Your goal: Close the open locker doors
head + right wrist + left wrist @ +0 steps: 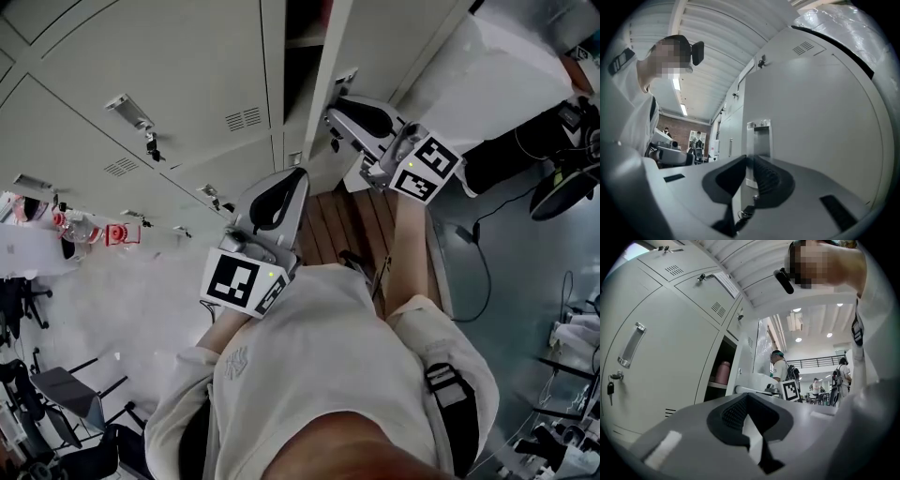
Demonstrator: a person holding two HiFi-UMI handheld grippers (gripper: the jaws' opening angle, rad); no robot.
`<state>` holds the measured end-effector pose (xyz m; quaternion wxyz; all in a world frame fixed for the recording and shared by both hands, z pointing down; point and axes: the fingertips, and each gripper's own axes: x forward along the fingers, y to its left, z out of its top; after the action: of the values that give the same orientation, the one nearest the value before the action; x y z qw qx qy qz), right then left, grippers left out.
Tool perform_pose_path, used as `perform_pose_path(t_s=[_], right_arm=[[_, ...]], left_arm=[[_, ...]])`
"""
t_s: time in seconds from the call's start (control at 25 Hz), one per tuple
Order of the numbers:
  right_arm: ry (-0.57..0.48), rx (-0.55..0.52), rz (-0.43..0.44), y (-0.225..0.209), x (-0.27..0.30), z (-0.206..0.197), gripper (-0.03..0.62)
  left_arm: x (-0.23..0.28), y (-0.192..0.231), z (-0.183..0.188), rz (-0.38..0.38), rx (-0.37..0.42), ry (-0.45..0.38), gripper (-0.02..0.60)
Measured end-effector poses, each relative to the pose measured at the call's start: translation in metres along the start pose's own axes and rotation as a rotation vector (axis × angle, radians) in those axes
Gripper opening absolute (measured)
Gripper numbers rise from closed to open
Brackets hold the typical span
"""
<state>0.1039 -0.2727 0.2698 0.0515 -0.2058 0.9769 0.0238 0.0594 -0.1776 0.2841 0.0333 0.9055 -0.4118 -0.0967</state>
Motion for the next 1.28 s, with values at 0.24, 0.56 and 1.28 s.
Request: perform_pose_path(t_s=[0.24, 0.56, 1.28], right_arm=[[0.021, -0.022, -0.081, -0.015, 0.027, -0.004, 0.049], [0.006, -0.022, -0.205, -0.041, 0.054, -0.009, 0.047], [0.019, -0.028, -0.375, -0.067, 0.074, -0.012, 0.048]], left_arm=[[-0.011, 0.021, 0.008, 0.023, 0.010, -0.012, 0.002], [-0.023, 0.044, 0.015, 0.050, 0.023, -0.023, 0.002], [-0.024, 0.056, 0.021, 0.060, 0.026, -0.036, 0.002]])
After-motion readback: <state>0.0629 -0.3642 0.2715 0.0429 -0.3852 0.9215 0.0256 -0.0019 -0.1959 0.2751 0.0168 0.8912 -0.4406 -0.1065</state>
